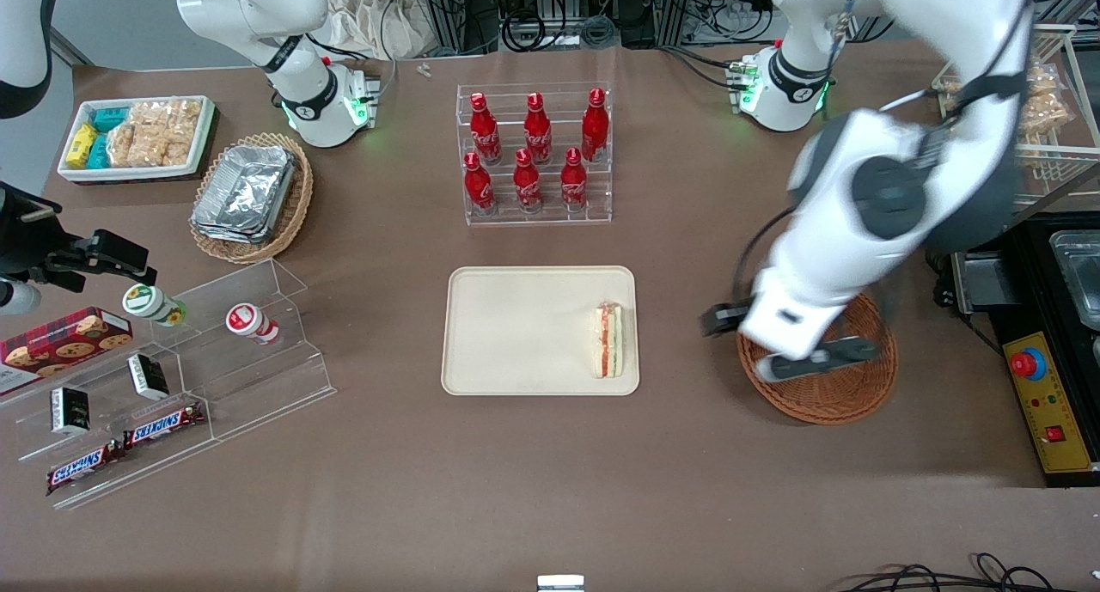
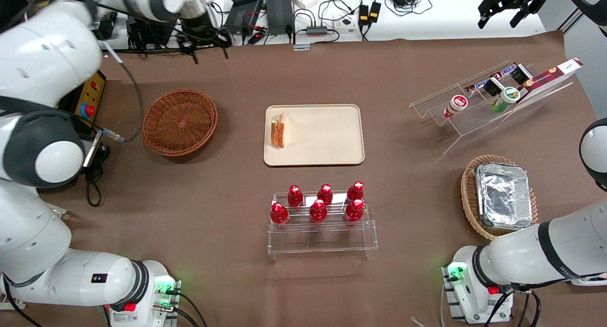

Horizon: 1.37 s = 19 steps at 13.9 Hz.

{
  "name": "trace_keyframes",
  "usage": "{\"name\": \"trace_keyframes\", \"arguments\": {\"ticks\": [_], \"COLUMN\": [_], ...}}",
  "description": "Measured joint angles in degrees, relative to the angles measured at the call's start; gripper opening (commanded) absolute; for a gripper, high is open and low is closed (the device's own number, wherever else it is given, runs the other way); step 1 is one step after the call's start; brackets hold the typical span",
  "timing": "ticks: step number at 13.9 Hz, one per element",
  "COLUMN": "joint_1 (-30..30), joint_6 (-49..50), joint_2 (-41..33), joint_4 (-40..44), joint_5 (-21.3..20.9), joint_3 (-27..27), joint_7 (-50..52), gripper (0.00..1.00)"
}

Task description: Place sandwich from basket to tray

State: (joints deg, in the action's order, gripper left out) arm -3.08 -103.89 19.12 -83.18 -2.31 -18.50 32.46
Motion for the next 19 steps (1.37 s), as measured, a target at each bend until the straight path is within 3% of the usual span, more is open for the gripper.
{"name": "trace_keyframes", "arguments": {"ticks": [3, 7, 10, 16, 19], "joint_1": [8.08, 10.59, 8.98, -1.2, -2.12], "joint_6": [3.85, 5.16, 4.56, 0.22, 0.09], "joint_2": [-4.62, -5.83, -7.05, -15.47, -16.76], "joint_4": [-1.58, -3.56, -7.27, -18.33, -19.36], "joint_5": [6.43, 4.94, 2.41, 2.33, 2.35], "joint_3": [0.14, 1.52, 3.01, 16.34, 17.84], "joint_7": [-10.58, -13.5, -15.27, -21.12, -22.99], "gripper": [1.0, 1.0, 1.0, 1.0, 1.0]}}
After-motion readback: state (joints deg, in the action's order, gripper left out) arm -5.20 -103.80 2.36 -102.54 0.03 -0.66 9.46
